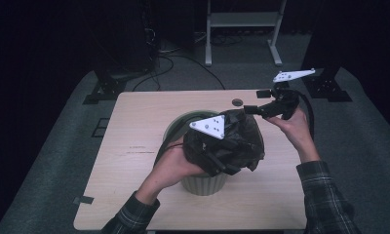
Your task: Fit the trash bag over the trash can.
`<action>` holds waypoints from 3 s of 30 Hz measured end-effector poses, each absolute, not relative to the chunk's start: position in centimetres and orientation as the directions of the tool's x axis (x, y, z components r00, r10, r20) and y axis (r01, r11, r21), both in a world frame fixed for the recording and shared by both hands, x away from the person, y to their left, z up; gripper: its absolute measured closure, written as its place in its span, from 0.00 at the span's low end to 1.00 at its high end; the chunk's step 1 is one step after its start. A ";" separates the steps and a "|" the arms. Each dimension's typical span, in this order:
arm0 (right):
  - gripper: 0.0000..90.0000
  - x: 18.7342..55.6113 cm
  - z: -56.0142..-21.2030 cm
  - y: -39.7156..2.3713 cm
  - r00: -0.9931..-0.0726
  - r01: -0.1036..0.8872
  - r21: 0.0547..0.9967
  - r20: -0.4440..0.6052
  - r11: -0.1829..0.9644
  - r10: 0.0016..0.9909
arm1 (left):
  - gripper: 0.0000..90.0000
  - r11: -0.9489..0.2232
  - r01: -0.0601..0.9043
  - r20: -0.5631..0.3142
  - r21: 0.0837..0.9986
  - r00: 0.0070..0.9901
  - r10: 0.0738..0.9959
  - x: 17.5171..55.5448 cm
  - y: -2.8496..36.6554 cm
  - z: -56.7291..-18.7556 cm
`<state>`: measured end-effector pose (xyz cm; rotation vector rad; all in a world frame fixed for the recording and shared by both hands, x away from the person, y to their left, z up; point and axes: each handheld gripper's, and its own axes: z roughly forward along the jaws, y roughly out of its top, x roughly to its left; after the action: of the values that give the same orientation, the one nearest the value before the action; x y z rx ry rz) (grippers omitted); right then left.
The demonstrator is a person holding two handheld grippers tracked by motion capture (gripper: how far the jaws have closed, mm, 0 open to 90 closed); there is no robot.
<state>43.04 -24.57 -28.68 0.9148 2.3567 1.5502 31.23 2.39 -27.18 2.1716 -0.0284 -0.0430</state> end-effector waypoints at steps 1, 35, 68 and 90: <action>0.01 43.0 -28.7 -24.6 -0.796 0.393 0.880 0.179 0.269 0.578 | 0.35 -0.570 -0.011 -0.014 0.822 0.999 -0.038 31.3 2.3 -27.3; 0.01 38.4 -29.4 -27.4 -0.804 0.384 0.884 0.177 0.268 0.568 | 1.00 -0.496 0.129 -0.026 0.859 0.977 0.210 35.1 7.0 -27.5; 0.20 30.3 -32.4 -23.7 -0.898 0.357 0.888 0.241 0.290 0.367 | 1.00 -0.488 0.144 -0.020 0.861 0.968 0.251 35.6 7.2 -27.8; 0.99 30.4 -32.2 -28.1 -0.871 0.309 0.910 0.155 0.276 0.466 | 1.00 -0.378 0.207 -0.053 0.902 0.924 0.378 33.8 17.6 -27.4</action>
<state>30.39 -28.11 -32.24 0.7328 2.3921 1.6534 33.77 17.57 -27.44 1.9731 0.4223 0.1933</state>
